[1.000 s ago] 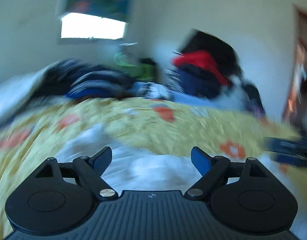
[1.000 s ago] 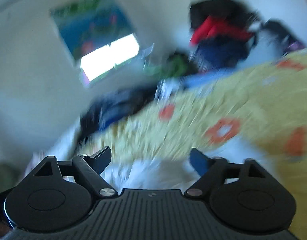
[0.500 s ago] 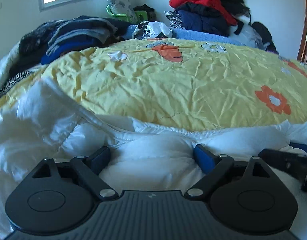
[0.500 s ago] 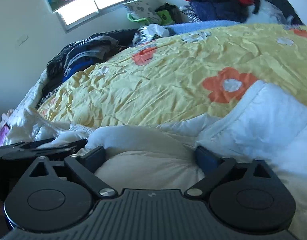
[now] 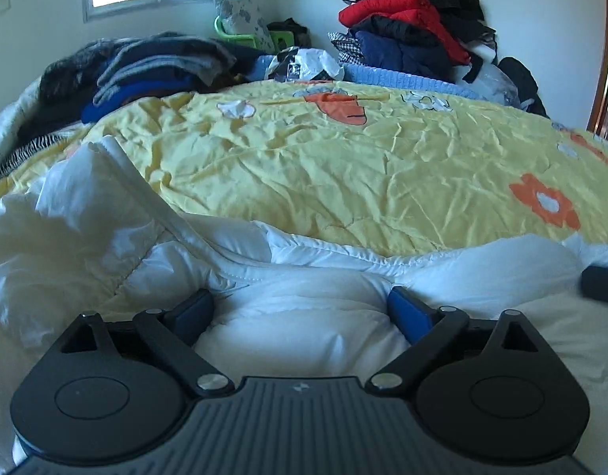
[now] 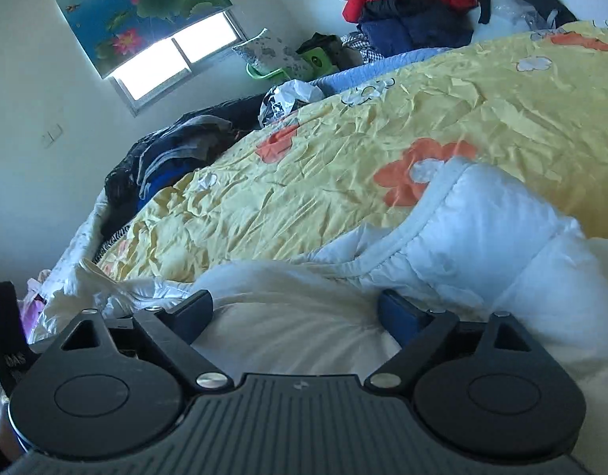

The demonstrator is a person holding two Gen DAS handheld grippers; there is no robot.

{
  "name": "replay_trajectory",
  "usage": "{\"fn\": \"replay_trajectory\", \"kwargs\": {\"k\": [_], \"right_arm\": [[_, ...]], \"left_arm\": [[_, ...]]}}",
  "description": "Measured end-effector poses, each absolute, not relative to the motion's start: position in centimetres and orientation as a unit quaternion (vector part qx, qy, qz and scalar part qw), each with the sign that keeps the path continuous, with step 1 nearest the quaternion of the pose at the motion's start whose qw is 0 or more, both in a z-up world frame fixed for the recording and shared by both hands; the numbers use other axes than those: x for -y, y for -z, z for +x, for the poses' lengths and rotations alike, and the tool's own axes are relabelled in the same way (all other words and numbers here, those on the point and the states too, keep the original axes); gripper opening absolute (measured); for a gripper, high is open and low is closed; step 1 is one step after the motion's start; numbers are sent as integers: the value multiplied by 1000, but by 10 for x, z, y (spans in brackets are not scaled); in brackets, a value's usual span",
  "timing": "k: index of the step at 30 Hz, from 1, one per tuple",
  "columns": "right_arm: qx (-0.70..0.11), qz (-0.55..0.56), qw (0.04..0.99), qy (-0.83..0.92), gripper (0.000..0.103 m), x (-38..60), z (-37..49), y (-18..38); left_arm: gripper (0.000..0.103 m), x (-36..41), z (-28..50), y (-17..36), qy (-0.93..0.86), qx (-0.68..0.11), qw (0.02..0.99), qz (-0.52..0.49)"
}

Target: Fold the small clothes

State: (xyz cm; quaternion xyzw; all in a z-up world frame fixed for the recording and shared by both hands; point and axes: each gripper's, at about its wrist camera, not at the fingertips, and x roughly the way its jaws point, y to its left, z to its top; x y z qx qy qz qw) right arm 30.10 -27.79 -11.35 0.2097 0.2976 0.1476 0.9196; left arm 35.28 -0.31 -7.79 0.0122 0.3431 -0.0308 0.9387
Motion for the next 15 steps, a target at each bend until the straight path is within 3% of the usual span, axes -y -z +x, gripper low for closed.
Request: {"fn": "replay_trajectory", "kwargs": {"k": [3, 4, 6, 9, 15], "right_arm": [[-321, 166, 923, -134, 93, 263, 304, 106], [-325, 162, 923, -125, 87, 262, 299, 98], [-294, 199, 921, -158, 87, 268, 273, 75], [-265, 232, 911, -214, 96, 272, 231, 50], [-291, 245, 879, -287, 96, 243, 192, 52]], "left_arm": [[94, -5, 344, 62, 43, -344, 938, 10], [94, -15, 333, 48, 45, -333, 942, -6], [95, -46, 300, 17, 65, -294, 952, -60], [97, -112, 238, -15, 75, -234, 958, -150], [101, -213, 162, 21, -90, -254, 907, -323]]}}
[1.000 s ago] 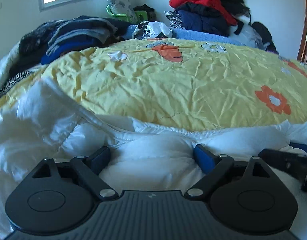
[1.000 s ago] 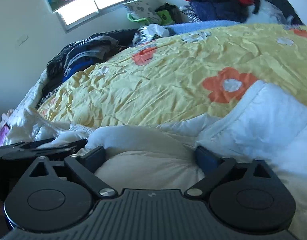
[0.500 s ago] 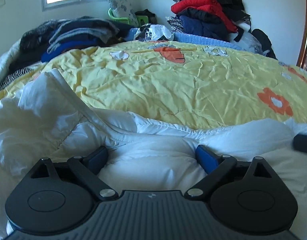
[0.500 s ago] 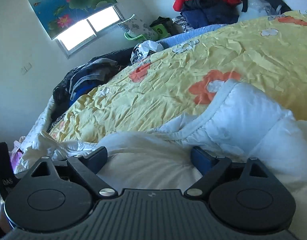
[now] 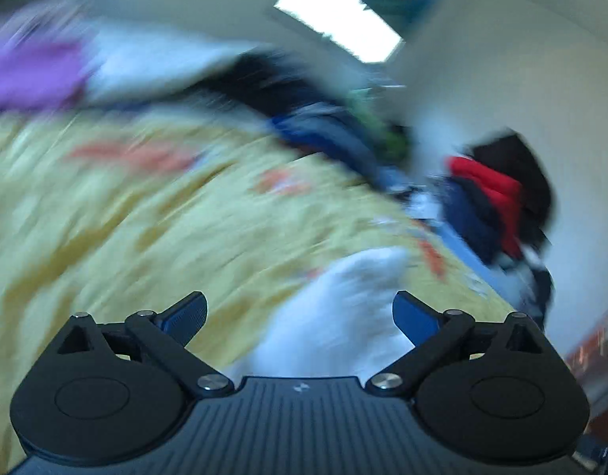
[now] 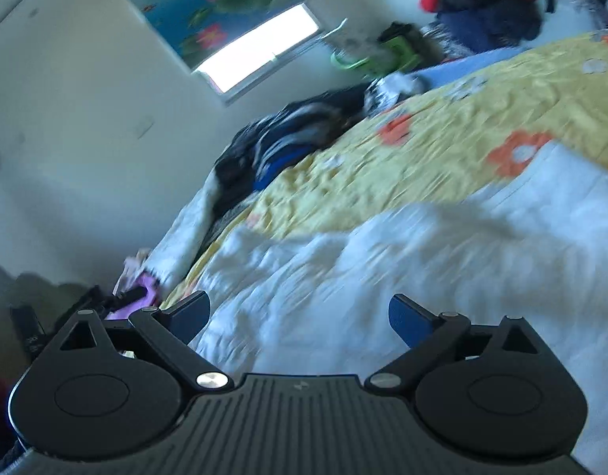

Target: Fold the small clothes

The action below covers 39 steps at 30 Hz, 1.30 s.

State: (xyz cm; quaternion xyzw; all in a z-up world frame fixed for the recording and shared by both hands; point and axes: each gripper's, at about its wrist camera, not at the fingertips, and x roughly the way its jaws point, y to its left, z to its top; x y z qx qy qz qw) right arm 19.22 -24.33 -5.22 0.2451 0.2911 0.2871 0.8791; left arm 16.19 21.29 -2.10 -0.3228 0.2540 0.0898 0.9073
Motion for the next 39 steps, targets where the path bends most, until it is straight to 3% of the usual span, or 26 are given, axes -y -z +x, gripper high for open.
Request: {"fn": "replay_trajectory", "kwargs": {"k": [6, 8, 12, 13, 14, 17, 21, 23, 25, 28, 33, 39], "right_arm": [[-272, 347, 848, -293, 97, 215, 226, 56], [-285, 390, 829, -281, 100, 215, 244, 70], [-303, 395, 833, -242, 93, 214, 263, 99], [-304, 399, 832, -239, 93, 214, 264, 104], [-305, 399, 831, -237, 94, 213, 263, 105], [-303, 397, 830, -248, 92, 214, 257, 94], [-242, 402, 841, -269, 94, 231, 250, 73], [-236, 403, 847, -254, 97, 242, 264, 73], [-252, 418, 841, -233, 97, 250, 282, 85], [-288, 425, 830, -219, 99, 249, 305, 120], [-254, 372, 862, -234, 100, 233, 297, 138], [-205, 492, 800, -276, 99, 267, 294, 159]], "left_arm": [[101, -211, 141, 73, -125, -299, 836, -442], [101, -200, 144, 80, -110, -306, 833, -448], [99, -187, 158, 80, -123, -293, 839, -441], [80, -185, 161, 79, -117, -295, 840, -441], [45, -182, 167, 79, -99, -306, 840, -437], [41, -170, 175, 77, -97, -324, 846, -411], [37, -165, 174, 75, -103, -323, 854, -394], [21, -157, 175, 67, -111, -322, 867, -364], [15, -147, 174, 57, -115, -318, 877, -340], [11, -129, 167, 29, -111, -290, 902, -300], [11, -75, 153, -33, -35, -224, 951, -210], [11, 27, 128, -55, 118, -190, 973, -60]]}}
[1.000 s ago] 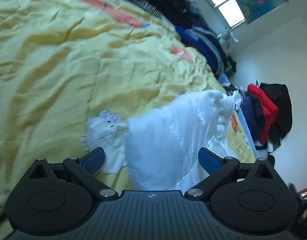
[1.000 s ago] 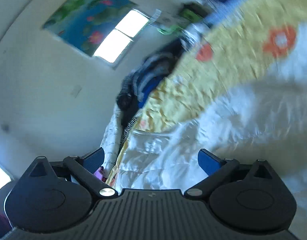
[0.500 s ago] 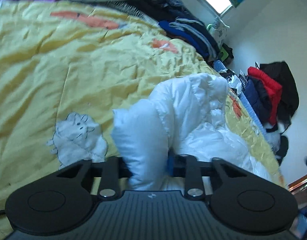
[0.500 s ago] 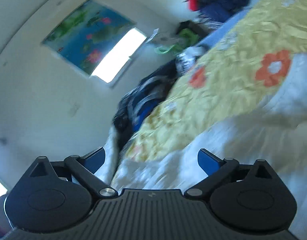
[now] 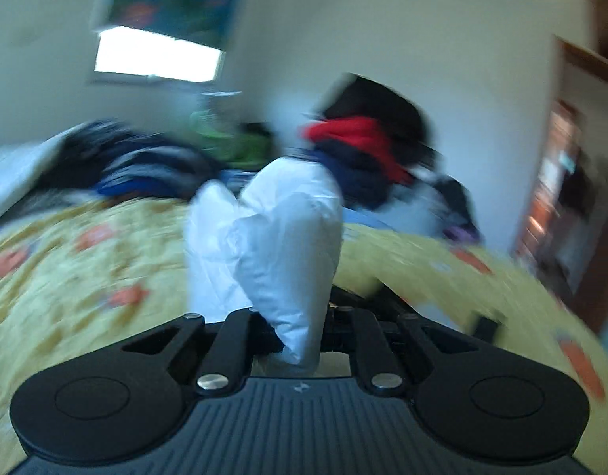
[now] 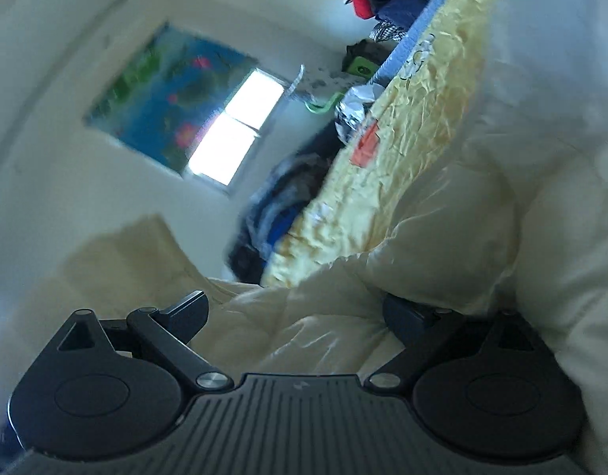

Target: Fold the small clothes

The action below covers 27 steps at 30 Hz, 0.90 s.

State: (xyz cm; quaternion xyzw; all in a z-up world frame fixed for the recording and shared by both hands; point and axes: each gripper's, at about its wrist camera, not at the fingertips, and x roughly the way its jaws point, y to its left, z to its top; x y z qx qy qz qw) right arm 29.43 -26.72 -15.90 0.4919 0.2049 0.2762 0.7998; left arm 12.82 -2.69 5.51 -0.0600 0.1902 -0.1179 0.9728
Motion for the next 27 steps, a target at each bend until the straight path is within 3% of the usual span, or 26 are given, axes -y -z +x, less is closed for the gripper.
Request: {"fn": "replay_trajectory", "kwargs": {"k": [6, 9, 11, 13, 15, 17, 19, 24, 27], "right_arm": [[-133, 672, 648, -332, 99, 306, 300, 200], [-132, 717, 600, -328, 102, 314, 301, 204], [-163, 731, 597, -288, 96, 322, 301, 195], [-170, 707, 641, -243, 91, 336, 292, 169], [-140, 666, 695, -230, 93, 358, 280, 133], [-120, 626, 739, -218, 102, 385, 265, 98], [-118, 586, 769, -226, 102, 411, 248, 68], [-108, 468, 842, -245, 102, 450, 194, 14], [-134, 365, 877, -282, 102, 425, 175, -19]], "left_arm": [[11, 105, 99, -32, 238, -184, 949, 96], [11, 110, 96, -31, 246, -189, 945, 101], [11, 106, 99, -34, 239, -191, 947, 93], [11, 103, 100, -36, 233, -190, 949, 93], [11, 109, 95, -37, 239, -186, 947, 109], [11, 124, 91, -32, 255, -177, 940, 142], [11, 142, 85, -24, 283, -172, 926, 184], [11, 192, 72, 22, 356, -188, 871, 282], [11, 213, 71, 48, 371, -208, 850, 312]]}}
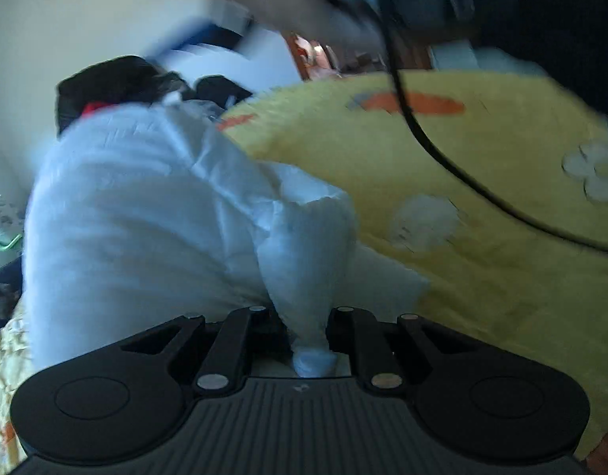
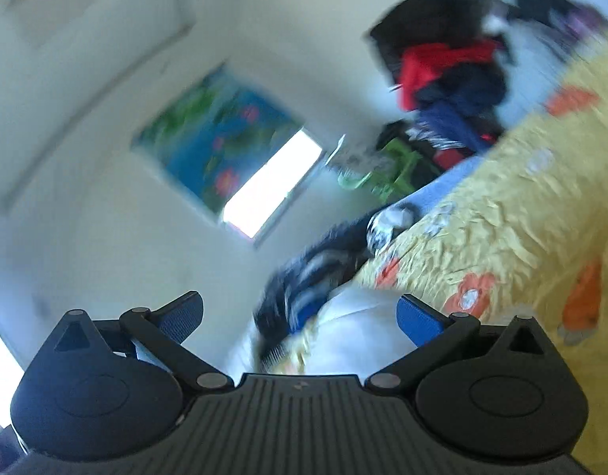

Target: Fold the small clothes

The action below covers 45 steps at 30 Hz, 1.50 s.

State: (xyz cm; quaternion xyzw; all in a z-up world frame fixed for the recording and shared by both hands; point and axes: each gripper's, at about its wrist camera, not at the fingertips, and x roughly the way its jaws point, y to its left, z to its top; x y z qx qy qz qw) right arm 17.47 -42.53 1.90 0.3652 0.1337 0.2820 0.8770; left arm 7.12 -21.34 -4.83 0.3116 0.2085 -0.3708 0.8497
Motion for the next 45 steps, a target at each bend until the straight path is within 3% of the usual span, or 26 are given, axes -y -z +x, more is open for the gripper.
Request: {"fn": "replay_trajectory", "kwargs": {"k": [3, 8, 13, 17, 21, 26, 32, 37, 45], "right_arm": [[-162, 284, 881, -341, 103, 383, 185, -24], [-286, 281, 857, -325, 98, 361, 266, 54], [-300, 316, 827, -356, 99, 364, 301, 82], [-302, 313, 823, -366, 98, 360, 295, 96], [-299, 344, 808, -373, 98, 360, 306, 111], [-304, 340, 815, -356, 98, 353, 309, 107], [-296, 368, 821, -322, 101, 376, 279, 73], [-252, 309, 869, -294, 102, 391, 247, 36], [-332, 198, 889, -245, 101, 367, 285, 78]], "left_arm": [[11, 219, 75, 55, 368, -221, 851, 302], [12, 217, 96, 62, 353, -231, 858, 295], [12, 207, 100, 61, 355, -231, 863, 276], [13, 165, 99, 28, 399, -288, 853, 174], [13, 118, 90, -14, 410, -250, 871, 106], [13, 116, 119, -44, 349, -234, 906, 57], [13, 133, 140, -11, 321, -251, 909, 84], [13, 139, 140, 1, 324, -278, 901, 72], [12, 149, 145, 17, 324, -288, 897, 85]]}}
